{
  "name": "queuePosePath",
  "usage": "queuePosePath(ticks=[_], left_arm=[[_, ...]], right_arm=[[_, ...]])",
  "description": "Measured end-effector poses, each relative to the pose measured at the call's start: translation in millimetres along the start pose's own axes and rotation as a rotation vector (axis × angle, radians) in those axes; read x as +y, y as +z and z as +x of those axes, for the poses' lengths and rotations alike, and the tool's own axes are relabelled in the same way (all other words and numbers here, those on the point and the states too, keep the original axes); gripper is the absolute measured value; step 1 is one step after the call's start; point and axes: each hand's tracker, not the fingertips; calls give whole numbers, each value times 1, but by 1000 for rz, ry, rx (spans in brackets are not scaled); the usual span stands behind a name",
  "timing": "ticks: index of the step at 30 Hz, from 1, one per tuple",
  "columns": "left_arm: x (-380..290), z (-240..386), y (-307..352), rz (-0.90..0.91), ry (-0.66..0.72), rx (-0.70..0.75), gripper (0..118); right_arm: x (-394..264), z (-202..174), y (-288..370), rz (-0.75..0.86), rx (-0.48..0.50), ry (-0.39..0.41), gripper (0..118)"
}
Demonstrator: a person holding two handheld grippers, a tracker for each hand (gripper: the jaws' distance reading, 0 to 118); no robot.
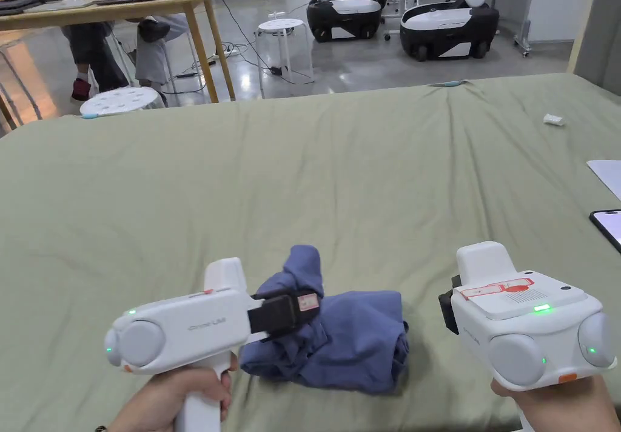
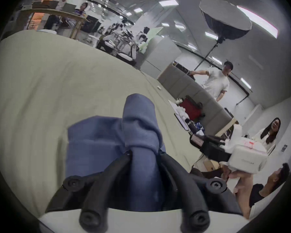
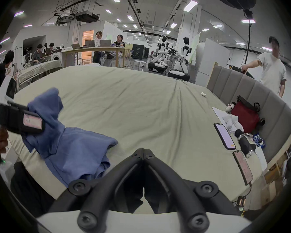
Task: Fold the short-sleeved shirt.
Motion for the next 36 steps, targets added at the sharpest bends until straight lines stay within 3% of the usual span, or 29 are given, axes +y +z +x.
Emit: queuePosePath(ticks=[6,7,10,11,12,15,17,18,19,20,22,24,27,36], left_arm=[[-13,-6,-33,-62,37,12,20],[-14,-5,-33,-62,35,13,26],[-11,-2,-23,-13,51,-86,81],[-8,1,-18,-20,51,-126,106],[-5,4,-12,-23,34,-144,118],[2,6,11,62,-74,-83,118],[6,-5,24,77,-74,-30,118],[11,-9,28,61,-33,-3,116],[12,-17,32,63,3,11,107],[12,-26,36,70,41,18,76],[15,-31,35,77,39,94,1],[10,-37,32,75,-18,188,0],[7,-34,22,26,36,99,0],[2,1,-38,-84,-2,-5,0]], right_arm=[[-4,16,5,-2,-29,-18,0],[-5,18,4,-2,-33,-20,0],[-6,22,3,-4,-41,-27,0],[-6,21,3,-5,-41,-30,0],[-6,21,3,-5,-40,-31,0],[-6,17,3,-5,-31,-27,0],[-6,14,2,-5,-22,-23,0],[-5,12,2,-3,-17,-23,0],[-5,10,2,-3,-12,-23,0],[-5,9,2,-2,-8,-22,0],[-4,5,1,1,0,-17,0],[-4,3,1,0,8,-10,0],[-3,1,0,-1,11,-3,0],[-2,8,5,-3,-5,-1,0]])
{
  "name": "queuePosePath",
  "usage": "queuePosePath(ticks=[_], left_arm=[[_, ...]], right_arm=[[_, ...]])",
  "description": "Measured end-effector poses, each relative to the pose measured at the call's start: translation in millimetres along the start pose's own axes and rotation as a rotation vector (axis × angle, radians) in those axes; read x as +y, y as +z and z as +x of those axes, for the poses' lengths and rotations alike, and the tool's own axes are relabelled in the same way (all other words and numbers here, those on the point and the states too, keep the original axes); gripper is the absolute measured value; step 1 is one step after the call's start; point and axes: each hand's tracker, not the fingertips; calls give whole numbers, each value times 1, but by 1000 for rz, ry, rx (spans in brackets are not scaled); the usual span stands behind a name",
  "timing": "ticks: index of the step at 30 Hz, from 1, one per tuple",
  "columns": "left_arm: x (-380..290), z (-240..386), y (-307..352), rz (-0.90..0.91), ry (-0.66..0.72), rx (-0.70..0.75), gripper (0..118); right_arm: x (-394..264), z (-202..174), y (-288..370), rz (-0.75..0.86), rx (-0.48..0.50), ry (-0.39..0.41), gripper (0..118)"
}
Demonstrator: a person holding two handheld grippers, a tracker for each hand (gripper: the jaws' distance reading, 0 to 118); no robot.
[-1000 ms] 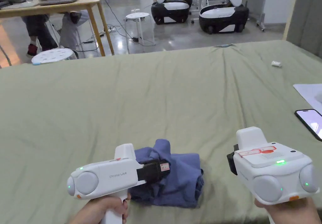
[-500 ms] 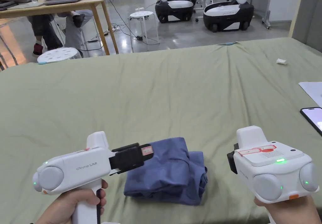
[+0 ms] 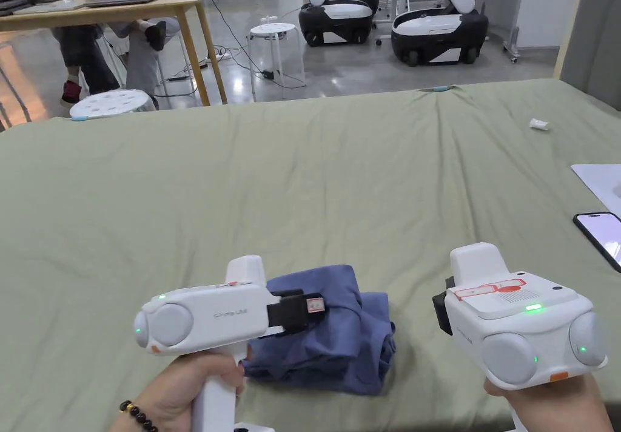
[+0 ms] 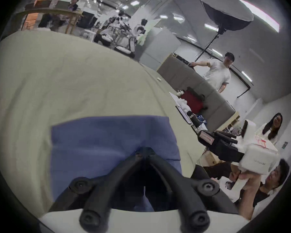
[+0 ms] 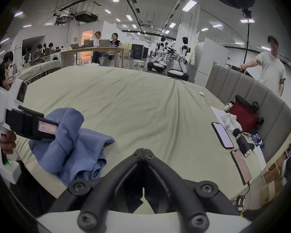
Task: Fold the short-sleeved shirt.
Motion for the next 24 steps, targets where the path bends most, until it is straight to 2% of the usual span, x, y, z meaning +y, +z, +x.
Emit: queuePosePath(ticks=[8,13,17,20,24], left_arm=[[-9,22,-60,-99,-31,-4,0],[-9,23,-61,-107,-33,-10,0],[-2,25,-45,-102,-16,-15,0],[5,23,-23,-47,-10,-31,0],[14,10,6,17,11,-5,0]], right_arm=[[-5,17,5,-6,-41,-14,0],[-8,23,4,-19,-59,-20,0],[-7,16,0,-28,-35,-28,0],[2,-2,-4,-21,42,-20,0],[19,-31,-14,-11,275,-96,0]])
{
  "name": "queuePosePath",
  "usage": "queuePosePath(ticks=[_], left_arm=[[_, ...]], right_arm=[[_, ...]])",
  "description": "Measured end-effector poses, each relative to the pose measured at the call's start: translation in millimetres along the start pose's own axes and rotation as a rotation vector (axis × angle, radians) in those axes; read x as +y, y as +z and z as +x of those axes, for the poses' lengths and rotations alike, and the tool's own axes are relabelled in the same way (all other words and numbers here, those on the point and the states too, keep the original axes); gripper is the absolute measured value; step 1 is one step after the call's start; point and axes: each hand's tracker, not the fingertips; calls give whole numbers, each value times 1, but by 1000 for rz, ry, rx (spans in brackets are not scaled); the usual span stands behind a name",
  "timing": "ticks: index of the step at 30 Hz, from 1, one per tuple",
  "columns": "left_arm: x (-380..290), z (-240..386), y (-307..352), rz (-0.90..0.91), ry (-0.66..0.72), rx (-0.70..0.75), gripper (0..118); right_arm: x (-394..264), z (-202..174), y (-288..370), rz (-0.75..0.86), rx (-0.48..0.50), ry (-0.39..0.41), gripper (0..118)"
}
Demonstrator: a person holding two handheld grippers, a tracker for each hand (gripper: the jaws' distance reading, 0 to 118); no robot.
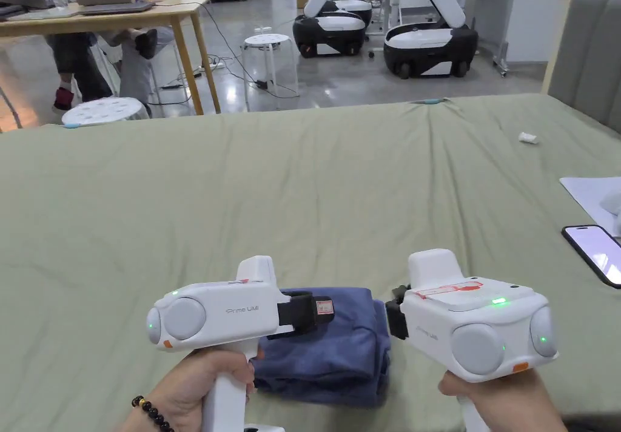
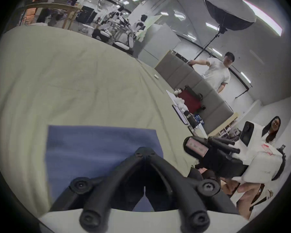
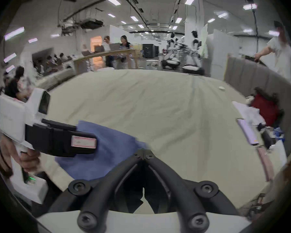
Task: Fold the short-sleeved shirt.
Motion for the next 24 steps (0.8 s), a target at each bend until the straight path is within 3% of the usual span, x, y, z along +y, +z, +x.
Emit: queuePosePath(ticks=[3,7,10,14,15,16,17,19,20,24], left_arm=[[6,-13,23,33,22,47,0],[7,-30,53,65,32,113,0],[3,-42,66,78,62,134,0],[-5,-54,68,81,89,154,2],[-7,-56,67,80,99,147,8],[-8,-57,66,79,106,138,25],[-10,-59,64,86,121,135,64],[-13,-60,60,97,138,136,105],[-14,-60,60,105,150,121,110],[-17,-56,44,65,169,71,109]], right_arm=[[5,-22,-23,-28,27,35,0],[-3,-31,-53,-110,93,-7,0],[-16,-34,-72,-138,16,36,0],[-21,-30,-75,-118,9,22,0],[-21,-30,-74,-119,11,22,0],[-20,-30,-74,-122,10,30,0],[-20,-31,-74,-124,7,43,0],[-20,-30,-73,-123,9,42,0],[-20,-30,-73,-123,9,39,0],[-21,-31,-72,-118,5,41,0]])
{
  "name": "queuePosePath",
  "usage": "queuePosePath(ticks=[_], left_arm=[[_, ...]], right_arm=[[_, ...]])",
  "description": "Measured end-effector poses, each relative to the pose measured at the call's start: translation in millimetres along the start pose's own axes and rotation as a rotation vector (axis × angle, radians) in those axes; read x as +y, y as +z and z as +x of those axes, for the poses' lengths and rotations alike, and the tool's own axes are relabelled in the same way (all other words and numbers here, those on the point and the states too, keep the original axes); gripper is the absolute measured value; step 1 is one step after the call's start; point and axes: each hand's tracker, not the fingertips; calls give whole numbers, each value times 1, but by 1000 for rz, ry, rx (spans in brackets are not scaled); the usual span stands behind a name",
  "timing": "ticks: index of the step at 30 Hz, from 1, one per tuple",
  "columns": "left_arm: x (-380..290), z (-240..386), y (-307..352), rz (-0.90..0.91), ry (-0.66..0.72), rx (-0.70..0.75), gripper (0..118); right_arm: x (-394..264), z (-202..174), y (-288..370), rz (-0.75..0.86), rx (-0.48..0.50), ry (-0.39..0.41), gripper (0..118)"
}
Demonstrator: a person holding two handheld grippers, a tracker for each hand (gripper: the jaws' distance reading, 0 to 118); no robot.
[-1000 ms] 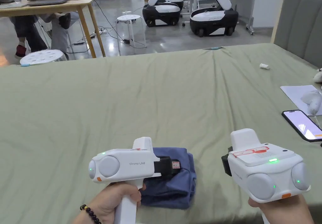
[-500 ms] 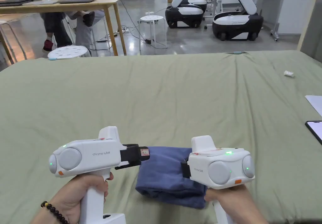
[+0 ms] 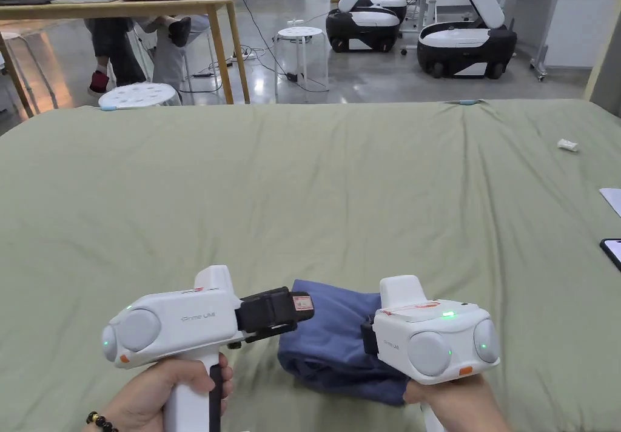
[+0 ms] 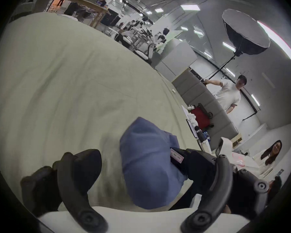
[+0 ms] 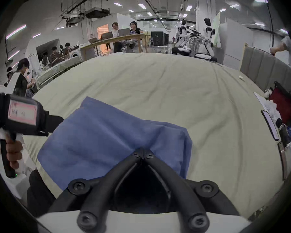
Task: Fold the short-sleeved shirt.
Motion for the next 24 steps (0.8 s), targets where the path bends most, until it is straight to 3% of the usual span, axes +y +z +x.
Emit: queuePosePath(ticks=[4,6,9,10,12,16,24], left_arm=[[-6,4,-23,-54,-2,-13,107],[-8,3,-36,-75,18,-29,100],[-12,2,-51,-77,41,23,61],[-12,0,-52,-58,20,68,60],[-10,-3,-47,-68,43,-7,46],[-11,9,-38,-59,-92,7,40],[15,-26,5,-36,-69,8,39]], right_arm=[[-1,2,1,3,7,-13,0],[-2,3,2,3,12,-17,0],[-3,5,2,4,18,-19,0],[-3,6,2,4,16,-18,0],[-5,8,3,7,25,-29,0],[0,-1,5,-3,11,-20,0],[26,-58,0,16,21,53,0]])
